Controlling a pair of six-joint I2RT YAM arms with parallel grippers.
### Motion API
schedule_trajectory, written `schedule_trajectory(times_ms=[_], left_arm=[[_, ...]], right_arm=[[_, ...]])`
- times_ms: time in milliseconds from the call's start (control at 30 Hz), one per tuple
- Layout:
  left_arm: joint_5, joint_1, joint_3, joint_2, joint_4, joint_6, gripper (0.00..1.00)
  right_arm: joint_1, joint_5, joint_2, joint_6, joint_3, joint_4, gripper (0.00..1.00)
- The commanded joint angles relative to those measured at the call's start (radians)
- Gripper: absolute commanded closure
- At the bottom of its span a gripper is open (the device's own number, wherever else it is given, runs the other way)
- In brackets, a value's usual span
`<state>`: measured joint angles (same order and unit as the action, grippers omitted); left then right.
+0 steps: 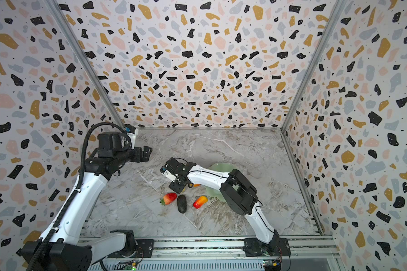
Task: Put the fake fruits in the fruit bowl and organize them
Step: 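Carry the yellow pepper with the right gripper over the green bowl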
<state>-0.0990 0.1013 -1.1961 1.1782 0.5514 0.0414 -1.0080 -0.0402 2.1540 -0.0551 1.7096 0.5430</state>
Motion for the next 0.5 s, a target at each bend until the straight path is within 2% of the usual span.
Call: schedule_trajectory(times_ms=[0, 133, 233, 467], left_arm=[[0.113, 0.054, -0.009, -0.02, -0.092, -0.011, 0.0], [0.161, 0.066, 0.003, -0.037, -0.104, -0.012, 0.0], [0.18, 0.066, 0.014, -0.055, -0.107, -0.008, 0.0], [0.174, 0.067, 0.032, -0.064, -0.123, -0.004, 0.0]], right_arm=[[0.008, 0.007, -0.032, 0.011, 0.024, 0.038, 0.46], [0.017, 0.001, -0.079, 0.011, 0.027, 0.054, 0.59], [0.04, -0.004, -0.138, 0.014, 0.023, 0.074, 0.64], [0.137, 0.138, -0.339, 0.054, -0.072, 0.079, 0.77]])
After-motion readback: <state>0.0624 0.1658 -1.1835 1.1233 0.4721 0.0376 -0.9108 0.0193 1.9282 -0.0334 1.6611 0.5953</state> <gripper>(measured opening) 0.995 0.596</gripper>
